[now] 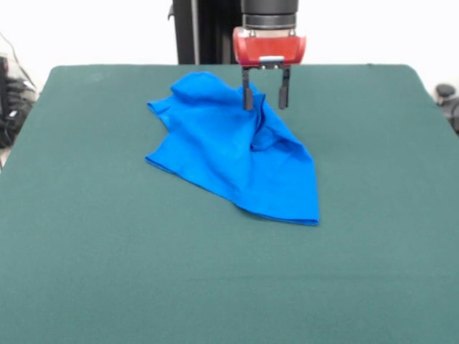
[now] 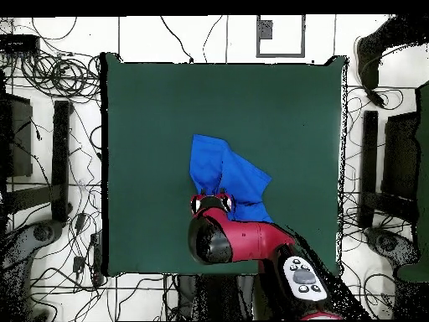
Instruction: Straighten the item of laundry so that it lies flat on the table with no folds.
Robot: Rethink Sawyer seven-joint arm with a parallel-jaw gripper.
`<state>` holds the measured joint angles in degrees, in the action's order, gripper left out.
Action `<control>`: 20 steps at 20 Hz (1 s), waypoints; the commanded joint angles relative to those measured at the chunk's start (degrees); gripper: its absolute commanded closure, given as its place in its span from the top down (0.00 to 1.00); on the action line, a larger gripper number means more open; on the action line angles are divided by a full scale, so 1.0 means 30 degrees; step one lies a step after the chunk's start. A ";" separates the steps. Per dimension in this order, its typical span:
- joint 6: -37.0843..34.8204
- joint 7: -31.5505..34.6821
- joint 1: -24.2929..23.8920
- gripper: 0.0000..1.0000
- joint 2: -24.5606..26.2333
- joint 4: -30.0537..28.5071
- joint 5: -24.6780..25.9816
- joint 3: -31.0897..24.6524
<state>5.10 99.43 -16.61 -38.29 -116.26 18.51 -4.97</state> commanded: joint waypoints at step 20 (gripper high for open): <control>-0.0443 0.3282 0.0929 1.00 0.0262 -0.1249 -0.0402 0.0023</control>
<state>5.11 99.43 -15.54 -38.32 -116.61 18.51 -4.22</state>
